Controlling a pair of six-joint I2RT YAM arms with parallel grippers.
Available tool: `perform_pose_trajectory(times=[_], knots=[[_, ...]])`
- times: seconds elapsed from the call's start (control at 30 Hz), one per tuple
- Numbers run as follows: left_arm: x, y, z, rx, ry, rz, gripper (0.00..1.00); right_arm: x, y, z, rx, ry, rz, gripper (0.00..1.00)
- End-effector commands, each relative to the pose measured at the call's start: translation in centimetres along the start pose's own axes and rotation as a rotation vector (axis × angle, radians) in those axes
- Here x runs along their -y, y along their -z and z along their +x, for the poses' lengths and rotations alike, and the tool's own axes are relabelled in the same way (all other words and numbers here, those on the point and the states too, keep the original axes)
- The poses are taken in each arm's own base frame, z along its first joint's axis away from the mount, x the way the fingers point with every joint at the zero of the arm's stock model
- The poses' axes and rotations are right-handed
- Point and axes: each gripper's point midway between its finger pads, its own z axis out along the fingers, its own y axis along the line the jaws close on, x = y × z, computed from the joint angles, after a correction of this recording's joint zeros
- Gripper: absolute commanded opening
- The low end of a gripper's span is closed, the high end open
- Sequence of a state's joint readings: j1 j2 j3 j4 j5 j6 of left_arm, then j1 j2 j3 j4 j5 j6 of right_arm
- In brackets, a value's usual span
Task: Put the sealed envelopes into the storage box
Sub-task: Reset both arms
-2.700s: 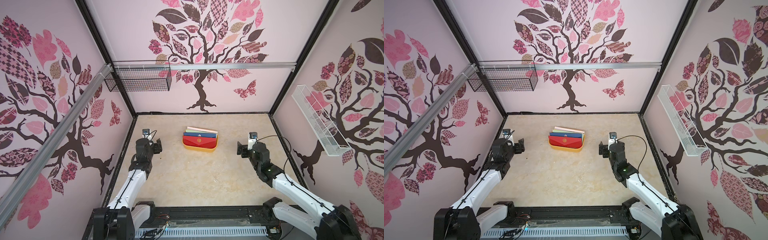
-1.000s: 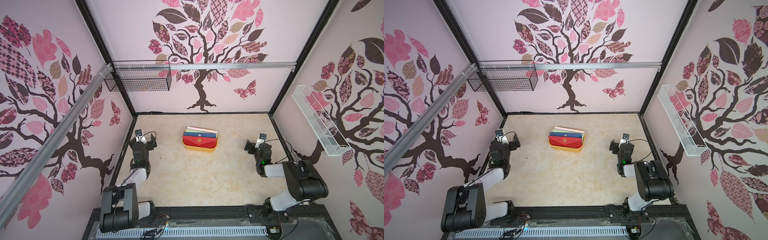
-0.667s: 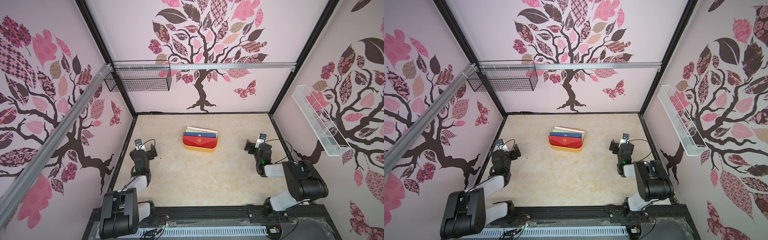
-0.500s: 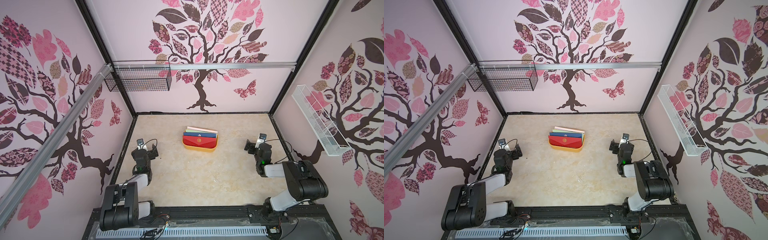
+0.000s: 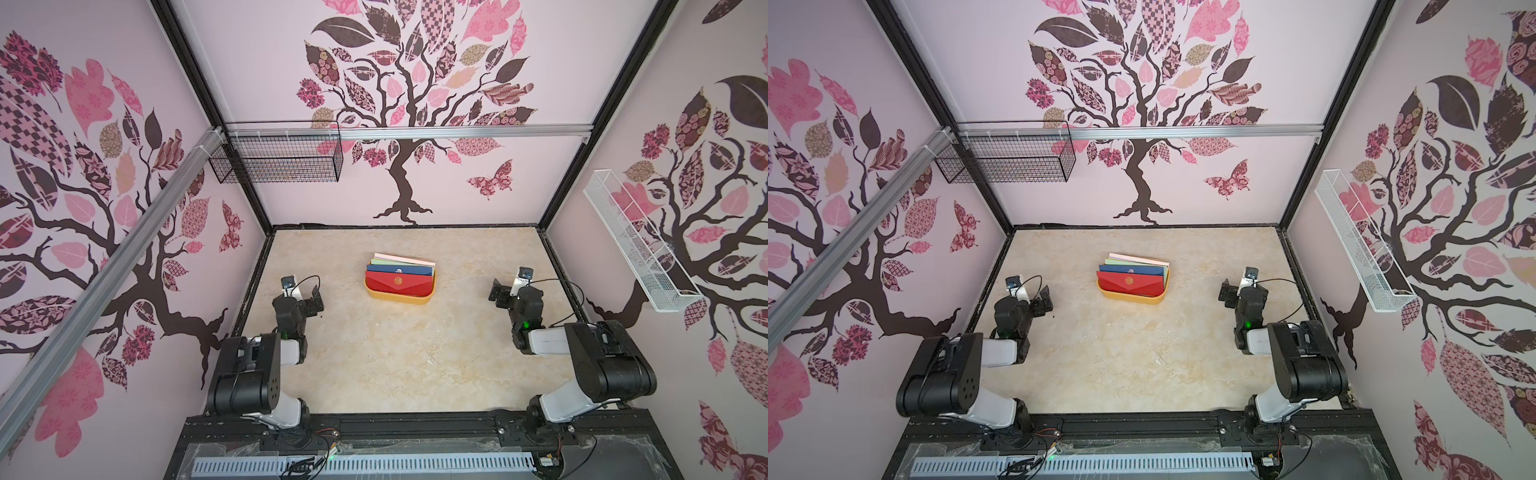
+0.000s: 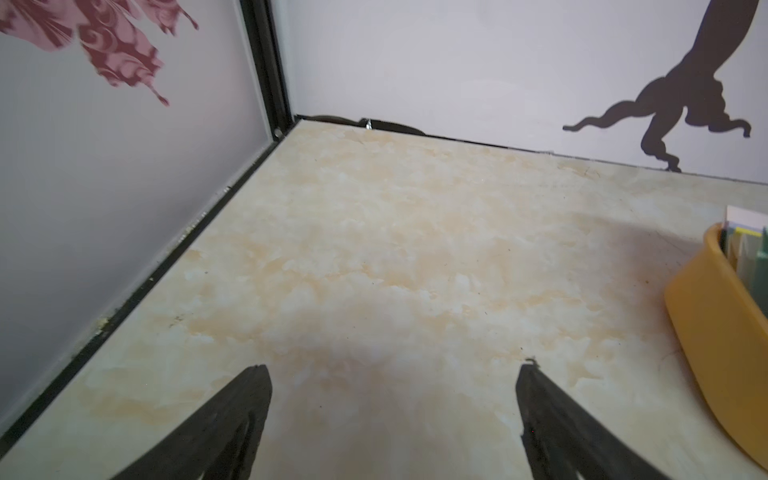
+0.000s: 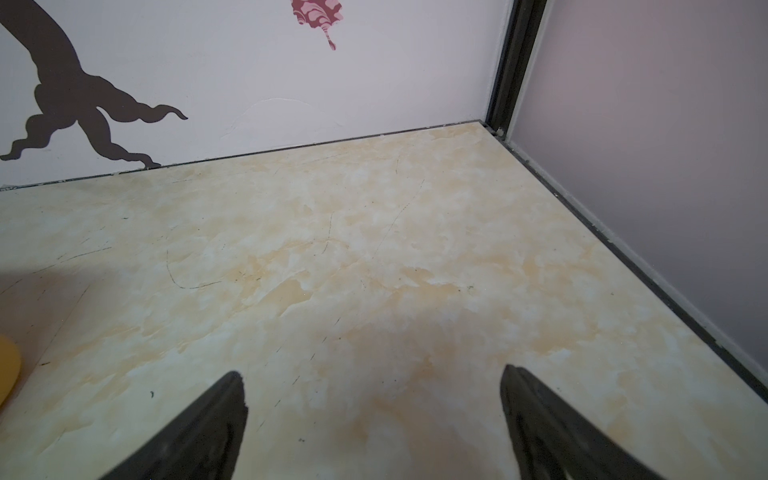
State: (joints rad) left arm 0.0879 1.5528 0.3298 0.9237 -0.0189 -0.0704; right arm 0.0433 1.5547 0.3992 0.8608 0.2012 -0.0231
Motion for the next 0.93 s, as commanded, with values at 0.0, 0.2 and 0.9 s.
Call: perform_pose_trajectory(times=[0.0,0.2,0.9], knots=[[1.9,0.2,-1.1,0.059,-0.053,0.064,0.97,0.0,-0.1,-0.1,0.001,0.001,-0.003,0.99],[0.7,-0.8,-0.8,-0.003,-0.020,-0.020,0.98,0.0,-0.1,-0.1,0.000,0.002,-0.004,0.99],[1.0,-0.7,-0.9,0.002,-0.052,-0.055,0.98,0.0,-0.1,-0.1,-0.001,0.004,-0.004,0.99]])
